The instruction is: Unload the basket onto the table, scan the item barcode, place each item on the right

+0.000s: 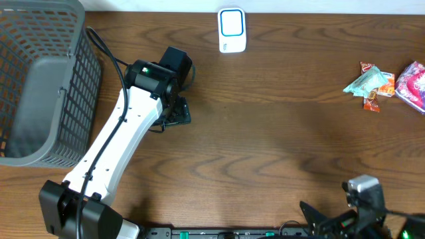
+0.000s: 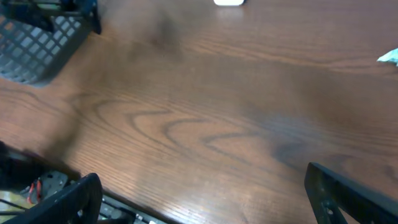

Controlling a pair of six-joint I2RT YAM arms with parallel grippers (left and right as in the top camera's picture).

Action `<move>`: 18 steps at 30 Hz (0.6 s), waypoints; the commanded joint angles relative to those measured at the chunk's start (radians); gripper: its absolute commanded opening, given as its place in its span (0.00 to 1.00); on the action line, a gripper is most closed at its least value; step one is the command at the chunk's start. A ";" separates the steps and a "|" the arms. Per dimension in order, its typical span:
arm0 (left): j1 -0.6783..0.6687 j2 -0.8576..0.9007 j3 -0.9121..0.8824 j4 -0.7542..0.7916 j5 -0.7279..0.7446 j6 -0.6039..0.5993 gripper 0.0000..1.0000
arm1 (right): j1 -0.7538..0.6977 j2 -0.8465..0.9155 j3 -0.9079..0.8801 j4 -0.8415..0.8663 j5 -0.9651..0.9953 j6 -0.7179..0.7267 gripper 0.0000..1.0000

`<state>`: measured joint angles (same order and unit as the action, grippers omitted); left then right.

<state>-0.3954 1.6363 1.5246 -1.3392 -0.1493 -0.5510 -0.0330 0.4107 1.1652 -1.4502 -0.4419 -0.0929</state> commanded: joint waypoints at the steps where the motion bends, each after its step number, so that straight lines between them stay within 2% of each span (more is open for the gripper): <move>1: 0.001 0.008 0.003 -0.006 -0.017 -0.012 0.98 | 0.008 -0.005 -0.076 0.040 -0.027 -0.018 0.99; 9: 0.001 0.008 0.003 -0.006 -0.016 -0.012 0.98 | 0.008 -0.005 -0.300 0.232 -0.229 -0.127 0.99; 18: 0.001 0.008 0.003 -0.006 -0.017 -0.012 0.98 | 0.008 -0.005 -0.546 0.449 -0.383 -0.134 0.99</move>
<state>-0.3954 1.6363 1.5246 -1.3392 -0.1493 -0.5510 -0.0330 0.4110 0.6697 -1.0412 -0.7166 -0.1986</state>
